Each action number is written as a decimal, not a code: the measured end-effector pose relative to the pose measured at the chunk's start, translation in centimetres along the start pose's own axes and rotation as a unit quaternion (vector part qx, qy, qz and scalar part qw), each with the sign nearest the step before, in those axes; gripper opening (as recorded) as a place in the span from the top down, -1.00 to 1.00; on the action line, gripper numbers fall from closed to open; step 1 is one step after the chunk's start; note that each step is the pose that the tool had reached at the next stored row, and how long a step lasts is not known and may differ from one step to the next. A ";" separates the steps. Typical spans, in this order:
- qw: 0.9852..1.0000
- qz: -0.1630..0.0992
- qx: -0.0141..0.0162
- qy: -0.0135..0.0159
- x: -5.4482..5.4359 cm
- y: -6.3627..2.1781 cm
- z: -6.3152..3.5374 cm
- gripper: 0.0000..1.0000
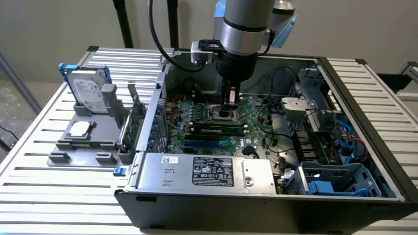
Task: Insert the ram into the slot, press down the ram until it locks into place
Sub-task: 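Press down the ram until it locks into place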
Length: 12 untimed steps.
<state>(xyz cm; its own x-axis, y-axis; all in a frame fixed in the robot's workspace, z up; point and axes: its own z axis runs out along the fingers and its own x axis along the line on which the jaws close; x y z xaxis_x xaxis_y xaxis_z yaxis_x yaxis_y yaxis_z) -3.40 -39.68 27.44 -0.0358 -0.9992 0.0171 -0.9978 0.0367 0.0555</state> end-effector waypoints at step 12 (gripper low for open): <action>0.999 0.040 -0.001 -0.001 0.1 0.00 0.01 0.79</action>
<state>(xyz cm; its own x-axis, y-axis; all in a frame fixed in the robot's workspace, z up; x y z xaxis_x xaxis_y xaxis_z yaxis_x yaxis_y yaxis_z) -3.41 -39.80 27.43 -0.1147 -0.9932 0.0197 -0.9917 0.1156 0.0556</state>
